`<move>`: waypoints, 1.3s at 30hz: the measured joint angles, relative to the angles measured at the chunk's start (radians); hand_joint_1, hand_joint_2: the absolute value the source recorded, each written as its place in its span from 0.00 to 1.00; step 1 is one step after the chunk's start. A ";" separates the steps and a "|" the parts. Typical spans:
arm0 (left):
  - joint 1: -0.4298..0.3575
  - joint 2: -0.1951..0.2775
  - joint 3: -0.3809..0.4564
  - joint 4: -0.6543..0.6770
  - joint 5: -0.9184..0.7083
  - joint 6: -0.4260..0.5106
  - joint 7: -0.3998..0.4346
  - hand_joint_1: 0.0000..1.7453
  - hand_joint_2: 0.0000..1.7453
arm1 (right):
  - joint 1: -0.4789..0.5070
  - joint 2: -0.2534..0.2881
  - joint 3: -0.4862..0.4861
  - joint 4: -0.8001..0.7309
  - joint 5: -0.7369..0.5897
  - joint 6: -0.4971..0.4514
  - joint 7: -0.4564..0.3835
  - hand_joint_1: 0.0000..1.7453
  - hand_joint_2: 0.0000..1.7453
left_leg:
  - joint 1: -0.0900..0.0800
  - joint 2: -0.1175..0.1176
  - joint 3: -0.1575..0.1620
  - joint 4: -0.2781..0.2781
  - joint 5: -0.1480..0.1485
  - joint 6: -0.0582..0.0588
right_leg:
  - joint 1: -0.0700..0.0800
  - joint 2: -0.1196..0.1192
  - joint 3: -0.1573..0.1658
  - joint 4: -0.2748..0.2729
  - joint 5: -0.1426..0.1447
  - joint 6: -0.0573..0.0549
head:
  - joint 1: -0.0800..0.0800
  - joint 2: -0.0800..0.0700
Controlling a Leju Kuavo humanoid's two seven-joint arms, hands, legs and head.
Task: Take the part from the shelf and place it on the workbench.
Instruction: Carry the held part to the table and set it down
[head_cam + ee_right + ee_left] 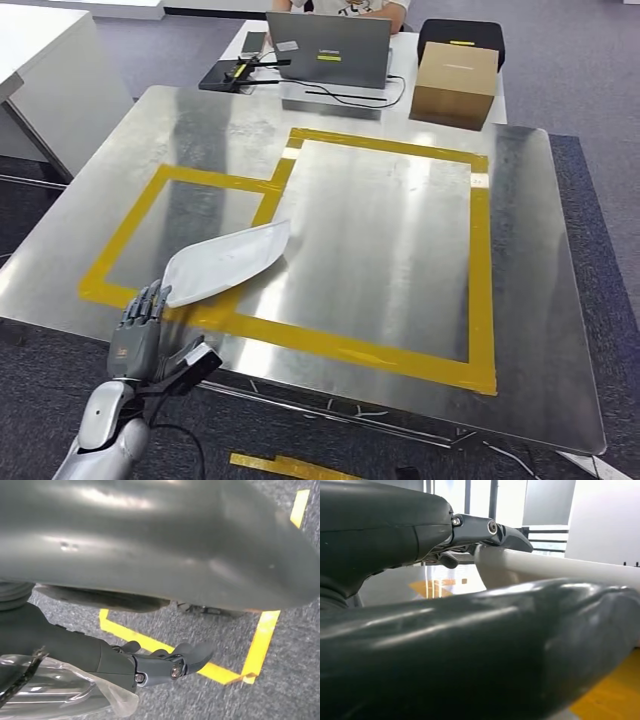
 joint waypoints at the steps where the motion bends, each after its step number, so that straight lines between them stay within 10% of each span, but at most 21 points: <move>1: -0.002 0.000 0.002 0.002 0.002 0.002 -0.001 0.00 0.00 | 0.000 0.000 0.000 -0.001 0.002 0.000 0.001 0.00 0.00 | -0.004 0.001 0.047 -0.078 0.023 0.008 | 0.001 -0.001 -0.006 0.000 0.010 0.006 | 0.000 0.000; 5: -0.007 0.000 0.010 0.010 0.006 0.008 -0.003 0.00 0.00 | 0.000 0.000 0.000 -0.001 0.005 -0.002 0.003 0.00 0.00 | -0.007 0.004 0.035 -0.101 0.050 0.022 | -0.004 0.001 -0.018 0.003 0.016 0.030 | 0.000 0.000; 9: -0.009 -0.001 0.012 0.016 0.006 0.009 -0.004 0.00 0.00 | 0.000 -0.001 0.000 -0.001 0.006 -0.004 0.005 0.00 0.00 | -0.004 0.008 -0.018 -0.105 0.096 0.037 | -0.005 0.004 -0.087 0.200 -0.149 0.044 | 0.008 0.000; 11: -0.008 -0.001 0.013 0.021 0.006 0.009 -0.004 0.00 0.00 | 0.001 -0.002 0.000 -0.001 0.006 -0.004 0.005 0.00 0.00 | -0.004 0.008 -0.047 -0.103 0.117 0.035 | -0.005 0.004 -0.088 0.278 -0.165 0.048 | 0.008 0.000; 16: -0.008 0.001 0.019 0.031 0.012 0.011 -0.004 0.00 0.00 | -0.004 -0.002 0.000 -0.001 0.008 -0.004 0.009 0.00 0.00 | -0.006 0.007 -0.101 -0.082 0.151 0.017 | -0.005 0.008 0.130 0.006 -0.094 0.041 | 0.011 0.000; 19: -0.009 0.004 0.027 0.037 0.018 0.013 -0.004 0.00 0.00 | -0.003 -0.002 0.000 -0.002 0.008 -0.002 0.012 0.00 0.00 | -0.008 0.006 -0.114 -0.076 0.171 0.003 | -0.004 0.007 0.149 -0.044 -0.101 0.023 | 0.014 0.000; 22: -0.006 0.008 0.034 0.045 0.020 0.014 -0.005 0.00 0.00 | -0.002 -0.002 0.000 -0.003 0.008 -0.002 0.014 0.00 0.00 | -0.003 0.004 -0.142 -0.012 0.095 -0.015 | -0.008 0.000 0.121 -0.045 -0.073 -0.006 | 0.012 0.000; 25: -0.005 0.009 0.038 0.054 0.021 0.014 -0.005 0.00 0.00 | -0.002 -0.002 0.000 -0.003 0.008 0.000 0.014 0.00 0.00 | 0.004 0.005 -0.182 0.173 -0.028 -0.028 | -0.004 -0.003 0.086 -0.041 -0.045 -0.015 | 0.010 0.000; 27: -0.003 0.010 0.042 0.067 0.022 0.014 -0.004 0.00 0.00 | -0.001 -0.002 0.000 -0.003 0.008 0.002 0.014 0.00 0.00 | 0.006 0.005 -0.159 0.202 -0.016 -0.030 | -0.003 -0.005 0.059 -0.035 -0.028 -0.013 | 0.010 0.000; 32: -0.003 0.012 0.062 0.113 0.041 0.015 -0.005 0.00 0.00 | -0.001 -0.002 0.000 -0.003 0.003 0.011 0.014 0.00 0.00 | 0.000 0.004 0.040 -0.086 0.044 -0.007 | 0.000 -0.004 0.014 -0.018 0.003 0.008 | 0.013 0.000; 35: 0.015 0.008 0.079 0.159 0.051 0.007 -0.002 0.00 0.00 | 0.002 -0.002 0.000 -0.003 -0.007 0.012 0.013 0.00 0.00 | -0.004 0.007 0.039 -0.112 0.055 0.011 | -0.003 -0.003 0.004 -0.018 0.015 0.029 | 0.017 0.000; 39: 0.043 -0.005 0.099 0.203 0.057 -0.008 0.007 0.00 0.00 | 0.006 -0.003 0.000 -0.002 -0.011 0.014 0.012 0.00 0.00 | 0.000 0.014 -0.003 -0.115 0.091 0.034 | -0.006 0.002 -0.058 0.153 -0.139 0.048 | 0.030 0.000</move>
